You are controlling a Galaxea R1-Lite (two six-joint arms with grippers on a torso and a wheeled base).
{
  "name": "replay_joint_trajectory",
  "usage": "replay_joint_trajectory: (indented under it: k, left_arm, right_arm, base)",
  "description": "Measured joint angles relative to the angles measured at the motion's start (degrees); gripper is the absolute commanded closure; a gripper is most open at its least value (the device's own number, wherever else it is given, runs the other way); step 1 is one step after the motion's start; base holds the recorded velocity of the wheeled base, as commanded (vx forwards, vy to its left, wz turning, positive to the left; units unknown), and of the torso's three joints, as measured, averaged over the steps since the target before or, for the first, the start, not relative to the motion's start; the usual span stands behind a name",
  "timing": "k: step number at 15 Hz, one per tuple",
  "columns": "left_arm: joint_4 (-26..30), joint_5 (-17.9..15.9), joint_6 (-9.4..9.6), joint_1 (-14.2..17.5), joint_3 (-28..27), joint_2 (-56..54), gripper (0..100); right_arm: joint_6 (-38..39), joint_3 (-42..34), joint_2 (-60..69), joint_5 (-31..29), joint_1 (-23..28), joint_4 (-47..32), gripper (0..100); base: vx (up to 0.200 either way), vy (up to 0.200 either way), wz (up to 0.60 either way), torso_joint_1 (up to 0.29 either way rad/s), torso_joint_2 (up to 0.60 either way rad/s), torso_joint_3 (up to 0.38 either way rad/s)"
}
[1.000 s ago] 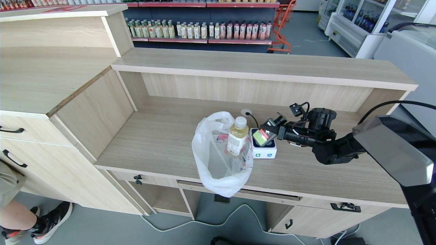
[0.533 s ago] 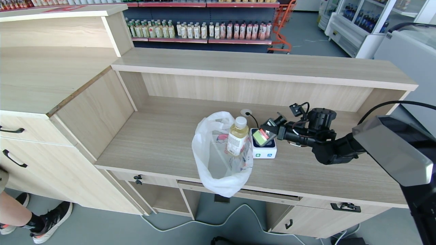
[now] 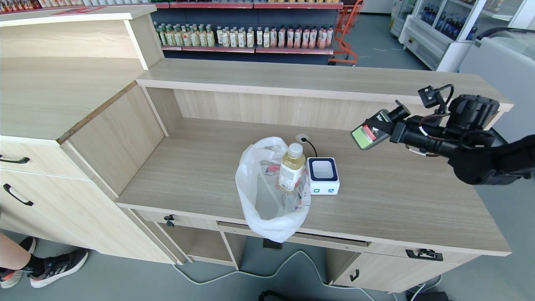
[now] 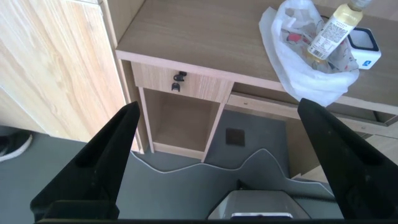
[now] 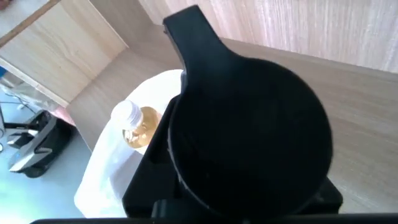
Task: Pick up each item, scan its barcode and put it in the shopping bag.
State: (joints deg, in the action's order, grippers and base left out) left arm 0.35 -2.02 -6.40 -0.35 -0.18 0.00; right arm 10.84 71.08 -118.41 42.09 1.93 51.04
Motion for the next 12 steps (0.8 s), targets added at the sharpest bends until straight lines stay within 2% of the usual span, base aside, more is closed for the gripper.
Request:
replay_joint_trajectory:
  k: [2, 4, 6, 8, 10, 12]
  left_arm:
    - [0.0, 0.0, 0.0, 0.0, 0.0, 0.0, 0]
    - [0.0, 0.0, 0.0, 0.0, 0.0, 0.0, 0]
    - [0.0, 0.0, 0.02, 0.0, 0.0, 0.0, 0]
    - [0.0, 0.0, 0.0, 0.0, 0.0, 0.0, 0]
    - [0.0, 0.0, 0.0, 0.0, 0.0, 0.0, 0]
    - [0.0, 0.0, 0.0, 0.0, 0.0, 0.0, 0]
  right_arm:
    - [-10.6, -9.2, 8.6, -0.3, 3.9, -0.3, 100]
    - [-27.7, -16.3, 15.5, -0.4, 8.1, -2.8, 100]
    - [-43.0, -19.2, 20.4, -0.4, 12.6, -8.0, 100]
    - [-53.8, -20.3, 23.8, -0.3, 16.2, -10.9, 100]
    - [-62.1, -20.7, 26.2, 0.3, 18.3, -11.3, 100]
    - [-67.3, -20.8, 27.9, 4.8, 19.2, -11.2, 100]
  base:
    - [0.0, 0.0, 0.0, 0.0, 0.0, 0.0]
    - [0.0, 0.0, 0.0, 0.0, 0.0, 0.0]
    - [0.0, 0.0, 0.0, 0.0, 0.0, 0.0]
    - [0.0, 0.0, 0.0, 0.0, 0.0, 0.0]
    - [0.0, 0.0, 0.0, 0.0, 0.0, 0.0]
    - [0.0, 0.0, 0.0, 0.0, 0.0, 0.0]
